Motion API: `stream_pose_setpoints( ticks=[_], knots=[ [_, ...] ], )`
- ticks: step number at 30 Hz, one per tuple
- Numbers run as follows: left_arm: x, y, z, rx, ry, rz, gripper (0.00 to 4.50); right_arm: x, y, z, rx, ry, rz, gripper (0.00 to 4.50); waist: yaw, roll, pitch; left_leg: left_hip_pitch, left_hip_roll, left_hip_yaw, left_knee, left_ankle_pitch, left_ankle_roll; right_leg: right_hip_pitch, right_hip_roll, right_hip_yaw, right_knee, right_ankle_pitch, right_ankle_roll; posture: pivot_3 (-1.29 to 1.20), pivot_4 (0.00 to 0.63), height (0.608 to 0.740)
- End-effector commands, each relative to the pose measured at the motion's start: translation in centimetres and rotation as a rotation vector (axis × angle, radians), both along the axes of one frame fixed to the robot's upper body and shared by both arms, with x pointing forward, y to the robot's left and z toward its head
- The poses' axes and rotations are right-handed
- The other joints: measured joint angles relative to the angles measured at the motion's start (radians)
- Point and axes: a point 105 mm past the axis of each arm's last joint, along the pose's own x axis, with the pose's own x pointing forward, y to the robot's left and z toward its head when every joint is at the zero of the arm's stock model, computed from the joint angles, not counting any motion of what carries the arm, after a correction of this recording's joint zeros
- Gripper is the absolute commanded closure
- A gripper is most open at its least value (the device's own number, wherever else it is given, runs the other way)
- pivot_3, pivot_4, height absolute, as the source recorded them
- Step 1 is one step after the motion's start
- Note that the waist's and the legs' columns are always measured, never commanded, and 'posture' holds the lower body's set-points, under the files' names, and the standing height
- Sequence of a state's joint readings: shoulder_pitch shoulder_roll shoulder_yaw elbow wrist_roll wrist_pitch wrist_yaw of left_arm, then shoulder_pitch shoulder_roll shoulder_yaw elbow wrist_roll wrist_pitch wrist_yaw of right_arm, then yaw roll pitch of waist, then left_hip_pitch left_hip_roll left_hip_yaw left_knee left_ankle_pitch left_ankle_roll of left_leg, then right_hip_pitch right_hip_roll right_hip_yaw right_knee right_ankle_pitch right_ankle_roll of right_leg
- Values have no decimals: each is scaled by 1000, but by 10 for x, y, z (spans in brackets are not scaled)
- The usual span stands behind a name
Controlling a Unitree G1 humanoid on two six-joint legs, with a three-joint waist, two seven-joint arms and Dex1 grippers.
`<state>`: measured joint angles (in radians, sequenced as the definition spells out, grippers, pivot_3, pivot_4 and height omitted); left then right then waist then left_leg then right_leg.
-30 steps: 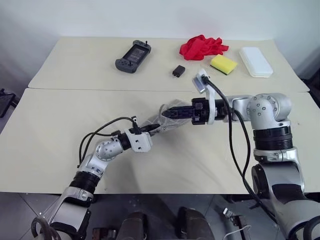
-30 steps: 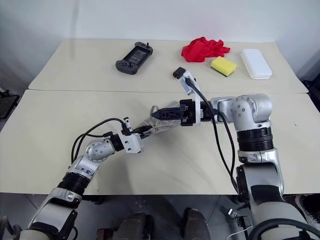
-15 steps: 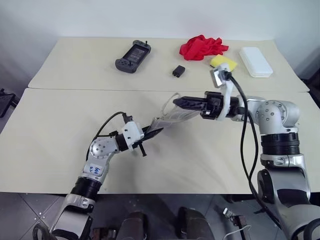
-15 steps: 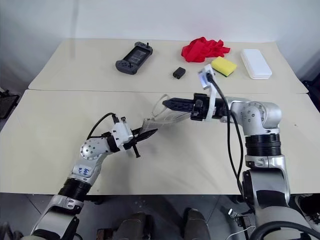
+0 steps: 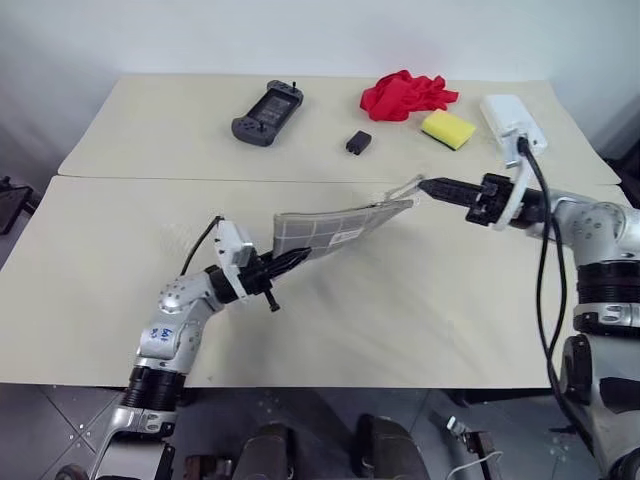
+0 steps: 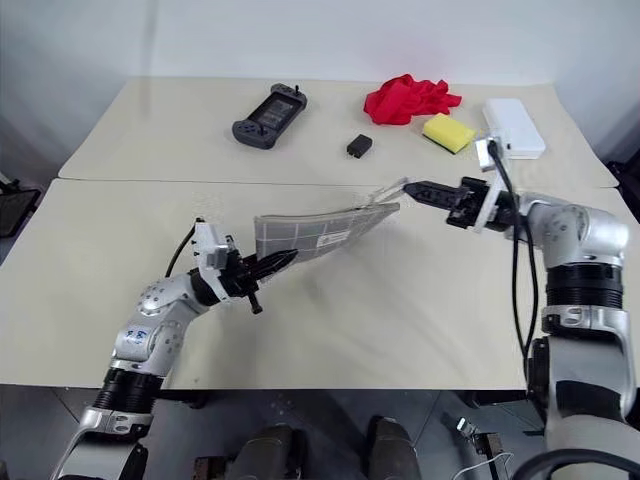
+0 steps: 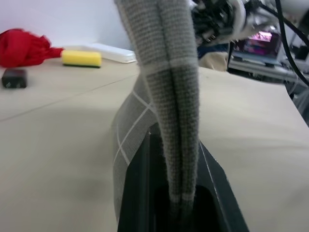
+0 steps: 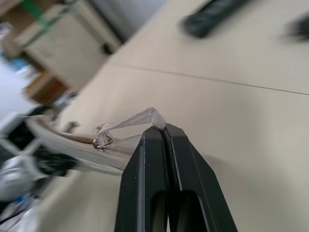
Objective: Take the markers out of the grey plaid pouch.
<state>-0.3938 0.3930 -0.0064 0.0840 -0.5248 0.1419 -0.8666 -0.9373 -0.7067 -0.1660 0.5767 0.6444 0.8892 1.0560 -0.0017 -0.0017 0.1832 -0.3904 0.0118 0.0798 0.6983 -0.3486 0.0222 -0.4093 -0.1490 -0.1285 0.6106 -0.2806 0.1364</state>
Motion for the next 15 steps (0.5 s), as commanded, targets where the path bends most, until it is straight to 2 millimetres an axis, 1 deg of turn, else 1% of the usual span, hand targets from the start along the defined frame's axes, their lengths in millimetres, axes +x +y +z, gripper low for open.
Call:
stream_pose_setpoints(
  ticks=[1, 4, 9, 11, 13, 15],
  knots=[
    [-4, 5, 10, -24, -13, -12, 4500, 2, -23, 17, 12, -65, -77, 4463, 0, 0, 0, 0, 0, 0, 0, 0, 0, 0, 0, 0, 0, 0, 0, 0, 150, 740],
    [-4, 6, 8, -17, -1, -21, 4500, 2, -28, 13, 10, -60, -92, 4463, 0, 0, 0, 0, 0, 0, 0, 0, 0, 0, 0, 0, 0, 0, 0, 0, 150, 740],
    [-5, 1, 7, -15, 9, -51, 4500, -1, -27, 12, 11, -70, -77, 4463, 0, 0, 0, 0, 0, 1, 0, 0, 0, 0, 0, 0, 0, 0, 0, 0, 150, 740],
    [-6, -2, 8, -19, 13, -74, 4500, -3, -29, 12, -10, -75, -85, 4463, 2, 0, 0, 0, 0, 0, 0, 0, 0, 0, 0, 0, 0, 0, 0, 0, 150, 740],
    [-6, -3, 9, -14, 13, -88, 4500, -4, -34, 16, 2, -96, -96, 4463, 4, 0, 0, 0, 0, 0, 0, 0, 0, 0, 0, 0, 0, 0, 0, 0, 150, 740],
    [-6, -3, 9, -13, 15, -97, 4500, -9, -37, 18, 29, -50, -75, 4463, 4, 0, 0, 0, 0, 0, 0, 0, 0, 0, 0, 1, 0, 0, 0, 0, 150, 740]
  ],
)
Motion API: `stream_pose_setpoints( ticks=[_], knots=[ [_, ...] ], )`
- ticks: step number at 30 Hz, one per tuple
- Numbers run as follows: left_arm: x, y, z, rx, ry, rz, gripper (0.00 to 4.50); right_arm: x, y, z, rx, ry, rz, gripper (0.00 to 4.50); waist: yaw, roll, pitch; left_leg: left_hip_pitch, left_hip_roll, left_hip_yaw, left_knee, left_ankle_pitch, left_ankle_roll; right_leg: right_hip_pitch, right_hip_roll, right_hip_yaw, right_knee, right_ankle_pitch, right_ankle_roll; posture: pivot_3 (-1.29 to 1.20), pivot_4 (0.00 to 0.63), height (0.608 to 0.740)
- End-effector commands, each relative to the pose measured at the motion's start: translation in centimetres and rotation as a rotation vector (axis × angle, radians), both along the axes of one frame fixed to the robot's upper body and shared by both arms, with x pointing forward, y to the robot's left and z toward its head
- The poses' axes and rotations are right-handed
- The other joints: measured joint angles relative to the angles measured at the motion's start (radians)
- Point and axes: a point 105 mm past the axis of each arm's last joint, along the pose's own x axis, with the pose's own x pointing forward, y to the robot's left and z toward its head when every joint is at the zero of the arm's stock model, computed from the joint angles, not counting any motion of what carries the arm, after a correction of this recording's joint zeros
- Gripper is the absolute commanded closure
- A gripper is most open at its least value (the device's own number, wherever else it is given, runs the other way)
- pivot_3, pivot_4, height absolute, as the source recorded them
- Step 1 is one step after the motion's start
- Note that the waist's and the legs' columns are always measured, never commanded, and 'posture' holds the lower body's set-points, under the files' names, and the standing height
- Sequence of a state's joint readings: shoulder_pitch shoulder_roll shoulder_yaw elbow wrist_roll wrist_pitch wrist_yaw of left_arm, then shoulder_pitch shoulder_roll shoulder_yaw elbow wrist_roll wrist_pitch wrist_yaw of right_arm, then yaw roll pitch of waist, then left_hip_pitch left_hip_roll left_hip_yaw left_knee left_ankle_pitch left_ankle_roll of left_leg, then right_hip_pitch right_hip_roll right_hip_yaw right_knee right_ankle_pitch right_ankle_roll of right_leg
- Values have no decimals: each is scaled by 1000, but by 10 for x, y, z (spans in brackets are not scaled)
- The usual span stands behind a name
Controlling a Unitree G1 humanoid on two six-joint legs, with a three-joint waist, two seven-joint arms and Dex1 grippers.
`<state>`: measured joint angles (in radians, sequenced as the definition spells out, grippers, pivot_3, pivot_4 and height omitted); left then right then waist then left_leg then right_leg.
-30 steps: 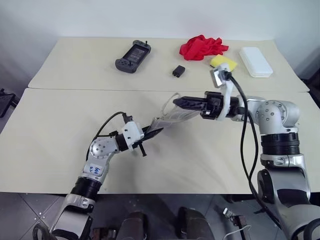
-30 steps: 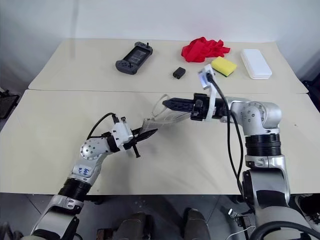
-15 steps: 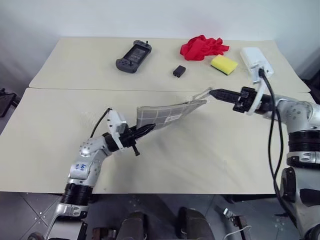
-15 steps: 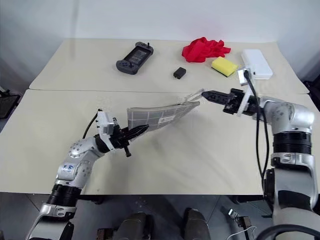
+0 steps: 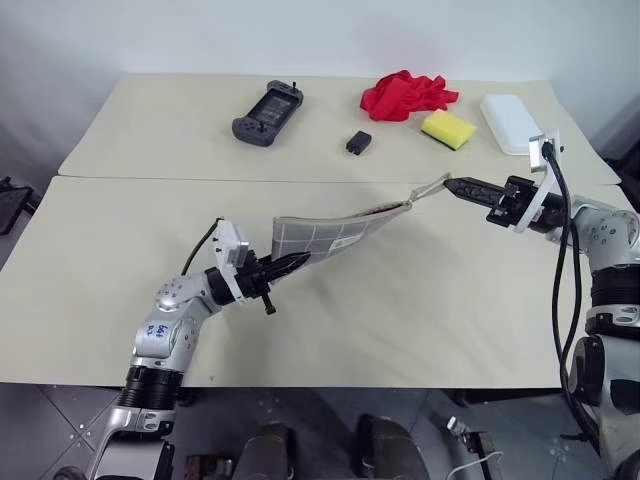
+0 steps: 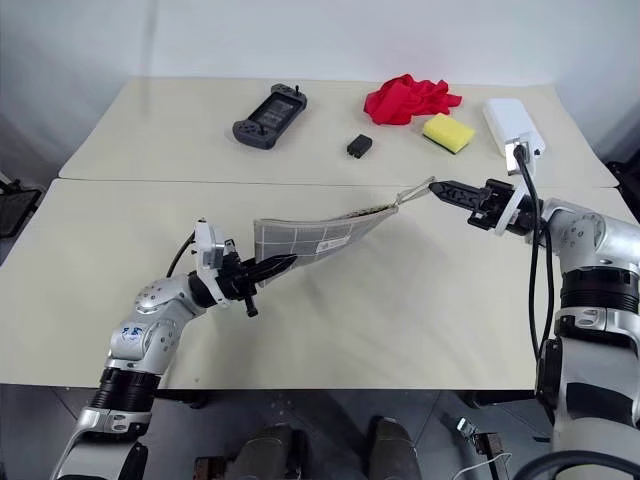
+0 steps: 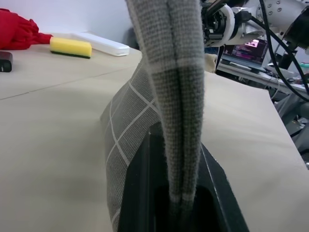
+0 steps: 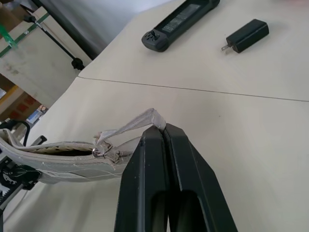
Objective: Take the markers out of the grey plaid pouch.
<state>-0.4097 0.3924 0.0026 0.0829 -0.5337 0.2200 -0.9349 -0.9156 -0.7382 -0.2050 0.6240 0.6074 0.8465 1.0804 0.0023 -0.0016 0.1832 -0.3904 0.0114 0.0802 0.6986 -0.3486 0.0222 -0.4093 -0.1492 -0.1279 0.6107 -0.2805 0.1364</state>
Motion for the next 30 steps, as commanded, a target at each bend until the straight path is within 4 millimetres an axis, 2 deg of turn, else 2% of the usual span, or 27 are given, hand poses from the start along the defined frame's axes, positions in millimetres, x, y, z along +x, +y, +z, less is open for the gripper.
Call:
stream_pose_setpoints(
  ticks=[1, 2, 3, 4, 8, 13, 15, 17, 20, 22, 25, 26, 30],
  knots=[
    [-2, 1, 13, -34, -44, -27, 4500, -19, -12, 22, 46, 1, 55, 4294, 0, 0, 0, 0, 0, 0, 0, 0, 0, 0, 0, 0, 0, 0, 0, 0, 150, 740],
    [-2, 1, 14, -40, -42, -35, 4500, -27, -11, 24, 13, -39, 99, 4091, 4, 0, 0, 0, 0, 0, 0, 0, 0, 0, 0, 0, 0, 0, 0, 0, 150, 740],
    [-2, 1, 16, -47, -44, -42, 4500, -22, -17, 19, -69, -89, 40, 3875, 5, 0, 0, 0, 0, 0, 0, 0, 0, 0, 0, 0, 0, 0, 0, 0, 150, 740],
    [-1, 1, 17, -58, -40, -47, 4500, -26, -20, 14, -132, -116, 53, 3567, 3, 0, 0, 0, 0, 0, 0, 0, 0, 0, 0, -1, 0, 0, 0, 0, 150, 740],
    [3, -3, 20, -74, -36, -64, 4500, -46, -37, -21, -389, -114, 131, 2283, 10, 0, 0, 0, 0, 0, 0, 0, 0, 1, 0, 0, -1, 0, 0, 0, 150, 740],
    [3, -11, 21, -76, -49, -105, 4500, -54, -59, -25, -448, -128, 105, 2283, 12, 0, 0, 1, 0, 2, 0, 0, 0, 0, 0, 1, 0, 0, 1, 0, 150, 740],
    [-2, -21, 22, -69, -88, -166, 4500, -54, -67, -8, -447, -178, 64, 2283, 12, 0, 0, 1, 0, 2, 0, 0, 0, 0, 1, 1, 0, 0, 1, 0, 150, 740],
    [-2, -31, 20, -56, -103, -199, 4500, -55, -64, 14, -458, -247, 67, 2283, 13, 0, 0, 1, 0, 2, 1, 0, 0, 1, 1, 1, 0, 0, 1, 0, 150, 740],
    [-3, -41, 15, -35, -110, -226, 4500, -55, -48, 47, -447, -348, 104, 2283, 12, 1, 0, 2, 1, 2, 1, 0, 0, 1, 1, 2, 0, 0, 1, 0, 150, 740],
    [-5, -46, 9, -22, -117, -248, 4500, -57, -33, 62, -451, -391, 154, 2283, 10, 1, 0, 2, 1, 3, 1, 0, 0, 0, 1, 2, 0, 1, 0, 0, 150, 740],
    [-4, -49, 1, 15, -121, -257, 4500, -63, -7, 73, -447, -422, 257, 2891, 12, 1, 0, 2, 1, 3, 0, 0, 0, 0, 1, 2, 0, 1, 0, 0, 150, 740],
    [-3, -49, 0, 16, -119, -255, 4500, -65, 3, 73, -453, -432, 301, 3219, 13, 1, 0, 2, 1, 2, 1, 0, 0, 0, 1, 1, -1, 1, 0, 0, 150, 740],
    [-1, -51, -9, 33, -115, -247, 4500, -73, 32, 63, -510, -450, 430, 4464, 21, 1, 0, 2, 1, 2, 1, 0, 0, 1, 0, 2, 0, 1, 0, 0, 150, 740]
  ],
)
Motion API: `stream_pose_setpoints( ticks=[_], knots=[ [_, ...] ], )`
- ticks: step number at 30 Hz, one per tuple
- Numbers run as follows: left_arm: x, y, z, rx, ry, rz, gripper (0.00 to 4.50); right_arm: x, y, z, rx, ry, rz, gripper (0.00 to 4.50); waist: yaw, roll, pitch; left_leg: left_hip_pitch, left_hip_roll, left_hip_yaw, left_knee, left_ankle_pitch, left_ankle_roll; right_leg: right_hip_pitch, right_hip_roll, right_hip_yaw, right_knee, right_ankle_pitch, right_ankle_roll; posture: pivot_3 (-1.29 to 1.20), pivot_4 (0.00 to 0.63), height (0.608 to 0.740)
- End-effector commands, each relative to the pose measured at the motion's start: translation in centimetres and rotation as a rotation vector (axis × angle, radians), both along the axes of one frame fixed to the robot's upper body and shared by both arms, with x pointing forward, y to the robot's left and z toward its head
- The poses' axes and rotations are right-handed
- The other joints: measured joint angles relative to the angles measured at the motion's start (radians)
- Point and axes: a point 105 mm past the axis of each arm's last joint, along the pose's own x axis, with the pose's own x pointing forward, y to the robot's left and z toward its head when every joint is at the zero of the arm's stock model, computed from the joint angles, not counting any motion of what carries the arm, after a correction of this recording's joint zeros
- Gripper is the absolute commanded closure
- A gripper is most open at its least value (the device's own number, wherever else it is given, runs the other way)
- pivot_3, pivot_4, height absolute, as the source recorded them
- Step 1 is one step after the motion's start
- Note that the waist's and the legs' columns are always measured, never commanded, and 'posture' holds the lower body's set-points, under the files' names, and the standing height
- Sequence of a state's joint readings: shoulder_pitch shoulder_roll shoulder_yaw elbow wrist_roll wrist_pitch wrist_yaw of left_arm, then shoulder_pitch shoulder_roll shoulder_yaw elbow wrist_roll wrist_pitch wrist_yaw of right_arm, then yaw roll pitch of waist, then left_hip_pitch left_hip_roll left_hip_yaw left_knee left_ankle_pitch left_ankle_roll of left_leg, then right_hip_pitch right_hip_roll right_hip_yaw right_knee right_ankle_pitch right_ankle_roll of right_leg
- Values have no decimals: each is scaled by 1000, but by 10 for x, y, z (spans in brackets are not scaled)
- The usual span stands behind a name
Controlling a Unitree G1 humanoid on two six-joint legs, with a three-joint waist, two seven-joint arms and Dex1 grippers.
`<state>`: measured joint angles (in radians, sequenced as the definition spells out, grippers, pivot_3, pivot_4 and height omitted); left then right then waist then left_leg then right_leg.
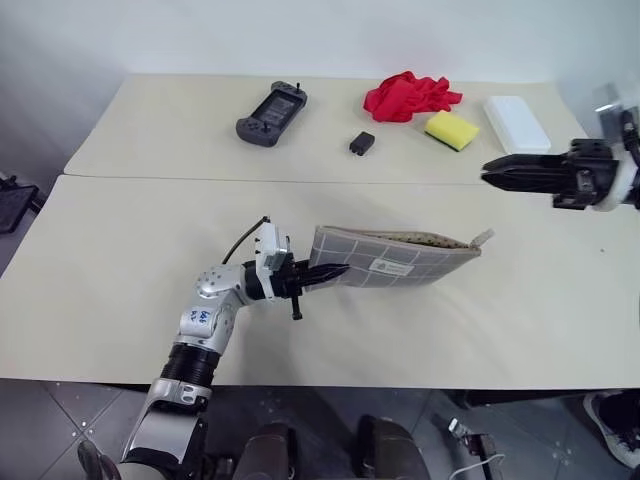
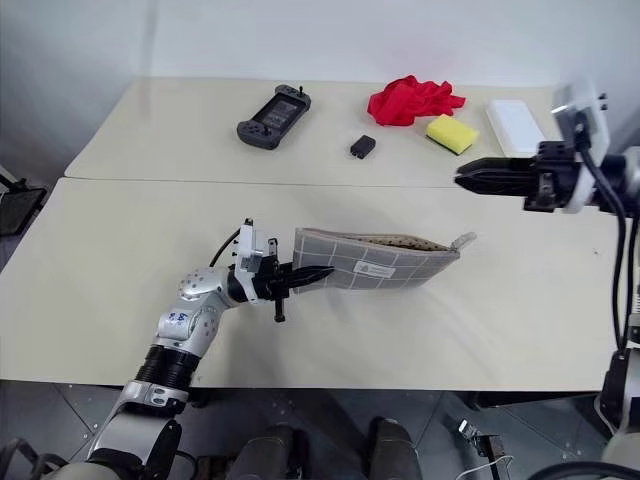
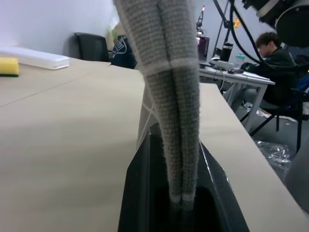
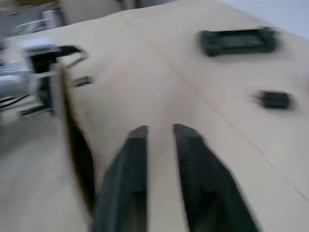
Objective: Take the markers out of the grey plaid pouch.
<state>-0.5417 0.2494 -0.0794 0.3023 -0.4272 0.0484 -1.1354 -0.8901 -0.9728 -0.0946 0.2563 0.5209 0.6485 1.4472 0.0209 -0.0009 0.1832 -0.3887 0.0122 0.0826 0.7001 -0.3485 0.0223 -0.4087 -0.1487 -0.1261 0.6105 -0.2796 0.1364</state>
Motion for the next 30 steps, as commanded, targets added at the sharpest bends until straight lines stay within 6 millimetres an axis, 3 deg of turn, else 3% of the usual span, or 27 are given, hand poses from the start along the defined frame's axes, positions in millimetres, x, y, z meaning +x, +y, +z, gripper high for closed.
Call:
stream_pose_setpoints(
  ticks=[1, 4, 8, 23, 26, 30],
  knots=[
    [1, -2, -4, 16, -34, 12, 4500, -13, 28, -4, -87, -31, 129, 4464, 4, 0, 0, 0, 0, 0, 0, 0, 0, 0, 0, 0, 0, 0, 0, 0, 150, 740],
    [-1, 0, -12, 23, -48, 28, 4500, -23, 46, -35, -247, -42, 231, 4464, 6, 0, 0, 0, 0, -1, 0, 0, 0, 0, 0, -1, 0, 0, 0, 0, 150, 740],
    [-8, 1, -25, 45, -26, 22, 4500, -29, 56, -51, -270, -43, 286, 4464, 3, 0, 0, -1, 0, -1, 0, 0, 0, 0, 0, -1, 0, 0, 0, 0, 150, 740],
    [-1, 9, -34, 55, -71, 110, 4500, -17, 78, -78, -429, -50, 281, 4464, 2, 0, 0, 0, 0, -1, 2, 0, 0, 0, 0, -1, 1, 0, -1, 0, 150, 740],
    [-2, 9, -35, 59, -74, 114, 4500, -7, 90, -83, -483, -79, 215, 4464, 0, 0, 0, 1, 0, -1, 2, 0, 0, 1, 0, -1, 1, 0, -1, 0, 150, 740],
    [-3, 10, -38, 61, -62, 114, 4500, -12, 98, -90, -531, -66, 239, 3528, 0, 0, 0, 1, 0, -1, 2, 0, 0, 1, 0, -1, 2, 1, -1, 0, 150, 740]
  ],
)
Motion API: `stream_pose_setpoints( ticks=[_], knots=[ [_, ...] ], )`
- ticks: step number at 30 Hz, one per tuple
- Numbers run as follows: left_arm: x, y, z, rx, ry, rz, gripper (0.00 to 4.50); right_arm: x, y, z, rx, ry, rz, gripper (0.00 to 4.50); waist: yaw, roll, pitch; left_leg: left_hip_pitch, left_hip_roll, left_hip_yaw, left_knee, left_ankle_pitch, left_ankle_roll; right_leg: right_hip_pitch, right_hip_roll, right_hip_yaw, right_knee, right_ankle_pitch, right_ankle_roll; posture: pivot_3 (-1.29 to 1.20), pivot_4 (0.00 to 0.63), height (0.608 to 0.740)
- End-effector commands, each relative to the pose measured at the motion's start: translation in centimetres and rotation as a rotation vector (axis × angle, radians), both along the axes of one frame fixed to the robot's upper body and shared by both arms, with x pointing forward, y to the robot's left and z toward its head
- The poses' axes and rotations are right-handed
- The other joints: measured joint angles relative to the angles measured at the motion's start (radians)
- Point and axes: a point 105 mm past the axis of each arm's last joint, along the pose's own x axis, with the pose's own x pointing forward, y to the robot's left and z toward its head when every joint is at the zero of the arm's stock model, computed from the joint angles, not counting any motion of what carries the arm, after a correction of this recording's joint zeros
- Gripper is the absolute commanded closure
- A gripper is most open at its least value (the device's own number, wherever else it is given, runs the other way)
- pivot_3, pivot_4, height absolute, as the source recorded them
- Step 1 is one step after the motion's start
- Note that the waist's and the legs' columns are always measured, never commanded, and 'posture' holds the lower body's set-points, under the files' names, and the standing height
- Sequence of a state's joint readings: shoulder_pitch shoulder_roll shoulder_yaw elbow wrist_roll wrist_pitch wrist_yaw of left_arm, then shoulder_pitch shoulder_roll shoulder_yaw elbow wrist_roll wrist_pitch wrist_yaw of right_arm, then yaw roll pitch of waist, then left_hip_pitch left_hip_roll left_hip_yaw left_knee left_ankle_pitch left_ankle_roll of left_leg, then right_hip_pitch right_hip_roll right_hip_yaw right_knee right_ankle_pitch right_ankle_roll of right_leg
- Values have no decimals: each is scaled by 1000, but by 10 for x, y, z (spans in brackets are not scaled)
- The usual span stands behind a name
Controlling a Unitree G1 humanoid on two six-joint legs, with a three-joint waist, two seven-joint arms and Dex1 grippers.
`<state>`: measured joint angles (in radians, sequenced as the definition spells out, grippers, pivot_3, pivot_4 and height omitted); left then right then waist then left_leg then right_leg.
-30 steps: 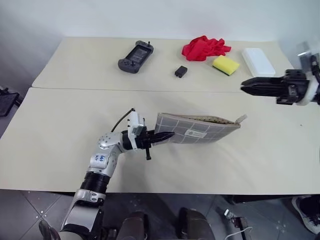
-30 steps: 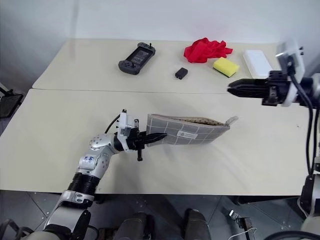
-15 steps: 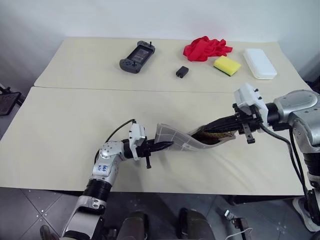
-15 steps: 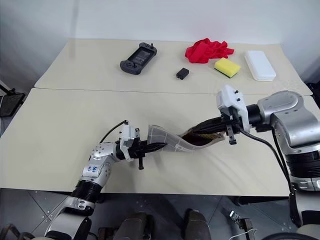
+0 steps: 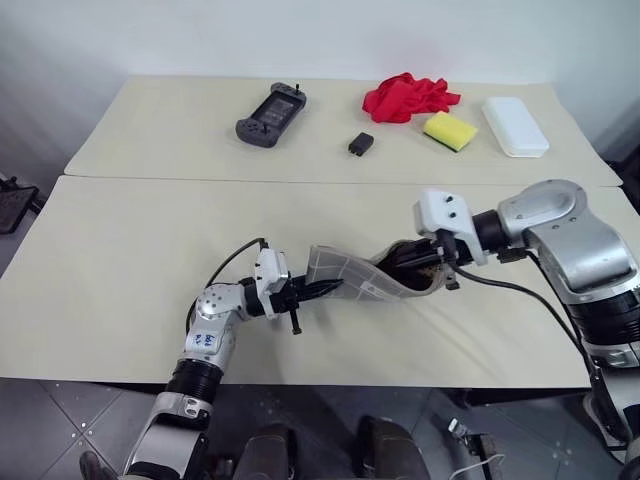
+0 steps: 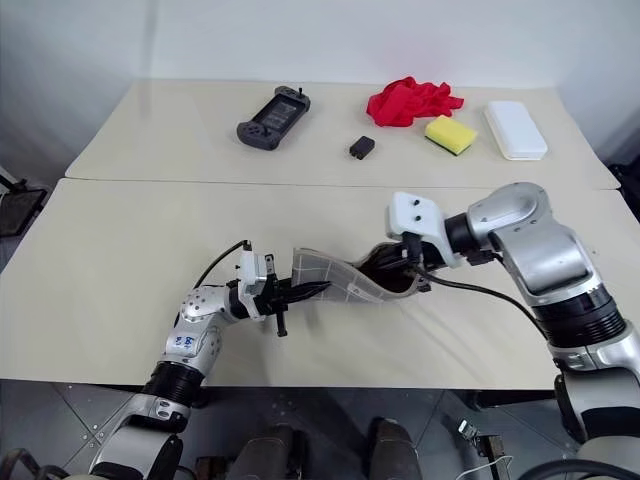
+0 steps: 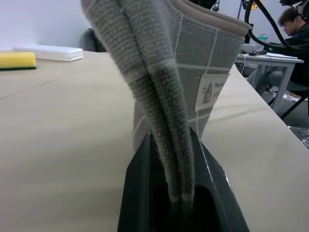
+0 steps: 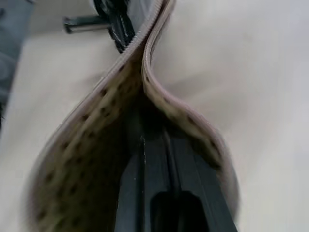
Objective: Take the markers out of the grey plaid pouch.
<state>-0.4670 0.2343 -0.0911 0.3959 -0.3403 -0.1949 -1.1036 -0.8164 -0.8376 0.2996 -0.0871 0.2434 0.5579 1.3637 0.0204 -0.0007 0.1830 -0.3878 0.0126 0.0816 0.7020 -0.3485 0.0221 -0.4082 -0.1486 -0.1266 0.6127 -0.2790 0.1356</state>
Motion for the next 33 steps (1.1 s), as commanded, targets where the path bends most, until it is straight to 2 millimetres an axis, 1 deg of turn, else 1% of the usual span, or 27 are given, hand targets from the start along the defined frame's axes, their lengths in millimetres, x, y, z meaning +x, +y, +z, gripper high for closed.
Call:
stream_pose_setpoints(
  ticks=[1, 4, 5, 7, 10, 11, 13, 16, 18, 20, 23, 25, 28, 30, 33],
  knots=[
    [-1, 2, -8, 14, 22, 21, 4500, -1, 8, 2, -55, -55, 13, 3198, 0, 0, 0, 0, 0, 0, 0, 0, 0, 0, 0, 0, 0, 0, 0, 0, 150, 740],
    [-1, 1, -9, 12, 25, 23, 4500, 2, 10, 2, -91, -109, 18, 2213, 0, 0, 0, 0, 0, 0, 0, 0, 0, 0, 0, 0, 0, 0, 0, 0, 150, 740],
    [-1, 0, -9, 9, 26, 27, 4500, 3, 12, 1, -112, -133, 26, 1805, 0, 0, 0, 0, 0, 0, 0, 0, 0, 0, 0, 0, 0, 0, 0, 0, 150, 740],
    [0, -1, -8, 3, 29, 33, 4500, 5, 16, 1, -151, -183, 46, 1126, 0, 0, 0, 0, 0, 0, 0, 0, 0, 0, 0, 0, 0, 0, 0, 0, 150, 740],
    [0, -1, -8, 1, 30, 35, 4500, 5, 22, 1, -164, -199, 59, 135, -1, 0, 0, 0, 0, 0, 0, 0, 0, 0, 0, 0, 0, 0, 0, 0, 150, 740],
    [0, -1, -8, -1, 32, 36, 4500, 7, 24, 1, -175, -208, 62, 61, -1, 0, 0, 0, 0, 0, 0, 0, 0, 0, 0, 0, 0, 0, 0, 0, 150, 740],
    [1, -1, -8, -4, 36, 36, 4500, 10, 27, -5, -228, -218, 75, 61, -1, 0, 0, 0, 0, 0, 1, 0, 0, 0, 0, 0, 0, 0, 0, 0, 150, 740],
    [2, -2, -8, -4, 38, 35, 4500, 14, 27, -13, -279, -209, 74, 61, -4, 0, 0, 0, 0, 0, 0, 0, 0, 0, 0, 0, 0, 0, 0, 0, 150, 740],
    [2, -3, -8, -6, 36, 33, 4500, 16, 23, -23, -320, -179, 64, 61, -3, 0, -1, 0, 0, 0, 1, 0, 0, 0, 0, 0, 0, 0, 0, 0, 150, 740],
    [2, -3, -7, -5, 31, 32, 4500, 20, 14, -34, -381, -159, 44, 61, -3, 0, -1, 1, 0, 0, 1, 0, 0, 1, 0, 0, 0, 0, 0, 0, 150, 740],
    [2, -1, -7, -2, 30, 35, 4500, 22, 5, -43, -428, -142, 30, 61, -2, 0, -1, 1, 0, 0, 1, 0, 0, 2, 0, 0, 0, 0, 0, 0, 150, 740],
    [3, 0, -8, 0, 31, 36, 4500, 24, 5, -45, -438, -145, 31, 61, -2, 0, -1, 2, 0, 0, 1, 0, 0, 2, 0, 0, 0, 0, 0, 0, 150, 740],
    [3, 1, -9, 2, 33, 36, 4500, 28, 11, -49, -441, -164, 27, 61, -3, -1, -2, 2, 0, 0, 1, 0, 0, 2, 0, 0, 0, 0, 0, 0, 150, 740],
    [3, 0, -9, 1, 34, 36, 4500, 31, 10, -55, -469, -180, 28, 61, -5, -2, -3, 2, 0, 0, 1, 0, 0, 3, 0, 0, 1, 0, 0, 0, 150, 740],
    [4, 0, -8, -4, 36, 39, 4500, 31, 10, -61, -479, -181, 37, 714, -6, -3, -4, 2, 0, 0, 1, 0, 0, 3, 0, 0, 1, 0, 0, 0, 150, 740]
  ],
)
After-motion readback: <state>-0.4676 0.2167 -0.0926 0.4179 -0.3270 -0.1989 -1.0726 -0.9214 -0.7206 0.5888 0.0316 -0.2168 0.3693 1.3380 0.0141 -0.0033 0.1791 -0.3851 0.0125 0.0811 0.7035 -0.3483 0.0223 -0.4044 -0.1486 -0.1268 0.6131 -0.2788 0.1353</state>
